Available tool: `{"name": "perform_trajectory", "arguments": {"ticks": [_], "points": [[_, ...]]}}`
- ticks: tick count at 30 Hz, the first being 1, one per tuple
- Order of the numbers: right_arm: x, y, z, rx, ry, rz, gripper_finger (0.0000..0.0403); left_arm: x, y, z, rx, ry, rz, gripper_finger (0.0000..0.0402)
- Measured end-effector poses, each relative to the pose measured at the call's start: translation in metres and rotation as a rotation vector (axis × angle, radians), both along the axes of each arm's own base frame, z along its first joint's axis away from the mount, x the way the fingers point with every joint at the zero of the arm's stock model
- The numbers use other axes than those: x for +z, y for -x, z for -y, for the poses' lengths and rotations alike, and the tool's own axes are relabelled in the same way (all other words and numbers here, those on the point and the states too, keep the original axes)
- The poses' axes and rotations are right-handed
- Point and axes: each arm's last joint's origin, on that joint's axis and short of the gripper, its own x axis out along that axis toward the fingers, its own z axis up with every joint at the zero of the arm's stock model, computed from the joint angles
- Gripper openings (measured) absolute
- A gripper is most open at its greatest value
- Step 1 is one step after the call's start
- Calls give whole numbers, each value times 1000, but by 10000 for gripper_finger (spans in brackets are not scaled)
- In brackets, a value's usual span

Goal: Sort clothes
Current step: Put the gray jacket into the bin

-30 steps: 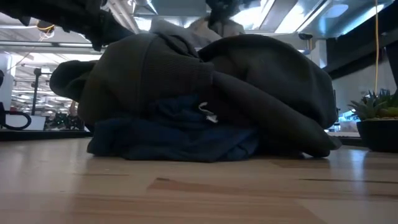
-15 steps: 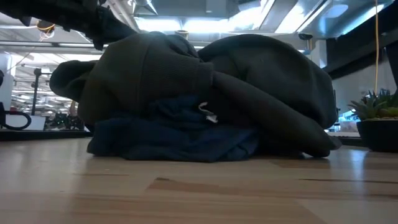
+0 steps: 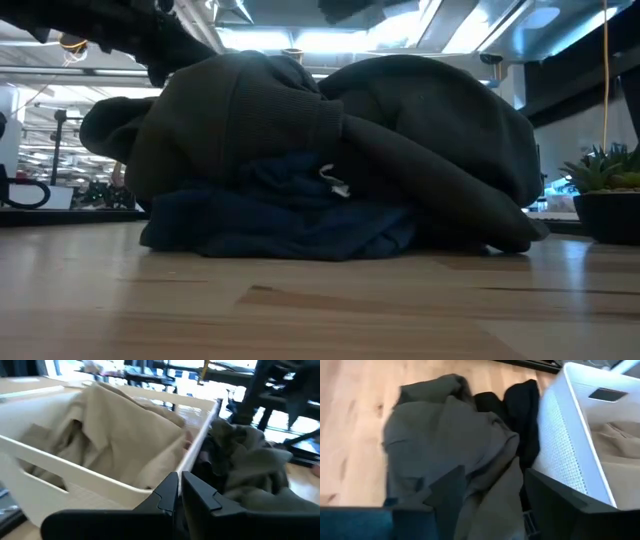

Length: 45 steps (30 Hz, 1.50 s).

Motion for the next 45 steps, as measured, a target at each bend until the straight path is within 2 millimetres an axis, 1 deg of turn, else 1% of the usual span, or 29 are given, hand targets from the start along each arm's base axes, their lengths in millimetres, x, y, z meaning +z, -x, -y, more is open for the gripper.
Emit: {"name": "perform_trajectory", "arguments": {"ticks": [2, 6, 9, 12, 15, 17, 19, 21, 24, 27, 28, 29, 31, 34, 36, 39, 40, 42, 45], "points": [[-1, -3, 10, -47, -34, 17, 252, -1, 0, 1, -26, 2, -14, 17], [-8, -13, 29, -82, -176, 18, 300, -1, 0, 1, -32, 1, -15, 17], [-24, -28, 34, -55, -268, 3, 326, -1, 0, 1, -33, -6, -16, 17], [-51, -44, 38, -60, -264, -52, 339, -1, 0, 1, -33, -6, -19, 17], [-82, -54, 45, -84, -254, -154, 339, -1, 0, 1, -35, -15, -23, 17], [-98, -57, 48, -79, -274, -218, 326, -1, 0, 1, -35, -20, -23, 17], [-107, -59, 47, -65, -298, -257, 298, -1, 0, 1, -33, -22, -24, 17], [-113, -60, 45, -57, -295, -279, 257, -1, 0, 0, -23, -30, -23, 17], [-113, -59, 45, -34, -264, -292, 169, 0, 0, -1, 9, -49, -22, 17], [-101, -56, 44, -13, -216, -297, 62, 0, 0, -1, 17, -50, -23, 17], [-93, -54, 43, -2, -193, -290, 36, 0, 0, -1, 17, -51, -23, 17], [-84, -52, 41, 9, -168, -278, 28, 0, 0, -1, 17, -50, -23, 17], [-60, -48, 38, 3, -128, -216, 34, 0, 0, -1, 17, -49, -24, 17], [-18, -39, 37, -16, -66, -121, 55, 0, 0, -1, 17, -48, -23, 17], [9, -33, 39, -30, -23, -59, 52, 0, 0, -1, 17, -48, -23, 17], [49, -21, 43, -55, 48, 45, 32, 0, 0, -1, 18, -46, -24, 17], [63, -18, 45, -66, 78, 86, 32, 0, 0, -1, 18, -46, -23, 17], [91, -9, 50, -91, 136, 162, 32, 0, 0, -1, 18, -46, -21, 17], [129, 0, 63, -148, 213, 285, 32, 0, 0, -1, 18, -47, -19, 17]]}}
